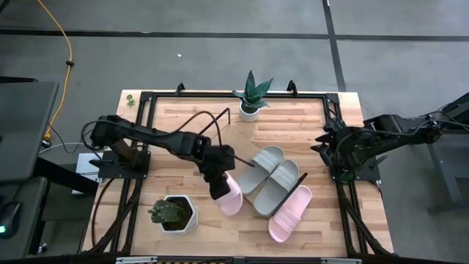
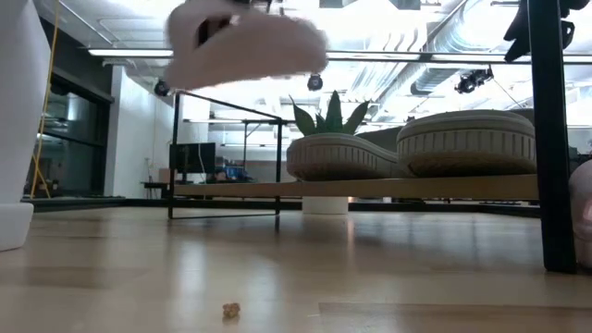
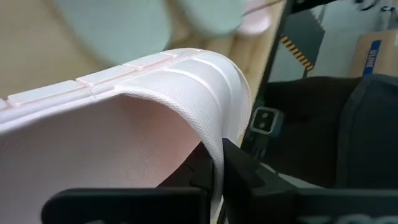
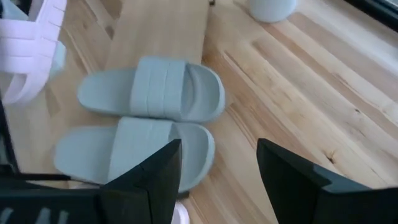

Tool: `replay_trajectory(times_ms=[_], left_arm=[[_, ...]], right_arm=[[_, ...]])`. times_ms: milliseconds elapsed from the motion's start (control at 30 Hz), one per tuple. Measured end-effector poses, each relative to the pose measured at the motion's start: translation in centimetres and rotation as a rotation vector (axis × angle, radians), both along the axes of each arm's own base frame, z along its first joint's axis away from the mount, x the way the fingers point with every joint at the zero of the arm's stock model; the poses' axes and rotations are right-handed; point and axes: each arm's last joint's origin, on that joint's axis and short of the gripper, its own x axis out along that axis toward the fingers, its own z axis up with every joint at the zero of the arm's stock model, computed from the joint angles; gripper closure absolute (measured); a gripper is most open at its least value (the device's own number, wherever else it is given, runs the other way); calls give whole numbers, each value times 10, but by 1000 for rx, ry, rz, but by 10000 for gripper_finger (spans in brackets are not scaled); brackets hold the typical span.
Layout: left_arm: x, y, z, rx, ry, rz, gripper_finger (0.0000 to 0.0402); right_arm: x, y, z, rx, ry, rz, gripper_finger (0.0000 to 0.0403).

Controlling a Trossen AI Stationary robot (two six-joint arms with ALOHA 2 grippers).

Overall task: Pick and place slides into the shelf
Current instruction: Put the left pink slide on the shelf

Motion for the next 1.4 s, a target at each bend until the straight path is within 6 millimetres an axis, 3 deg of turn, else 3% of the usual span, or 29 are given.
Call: replay_trajectory(times_ms=[233, 433, 1033, 1400], left_arm=[[3, 2, 50, 148, -157, -96, 391], [-3, 4, 73, 273, -208, -189, 395], [-16, 6, 69, 355, -104, -319, 394], [-22, 7, 66, 428, -79, -458, 397]], right_arm=[[14, 2, 13, 6, -192, -13, 203], [39, -3, 22, 0, -313, -18, 203], [143, -38, 4, 72, -413, 121, 203], [181, -63, -6, 206, -558, 98, 203]])
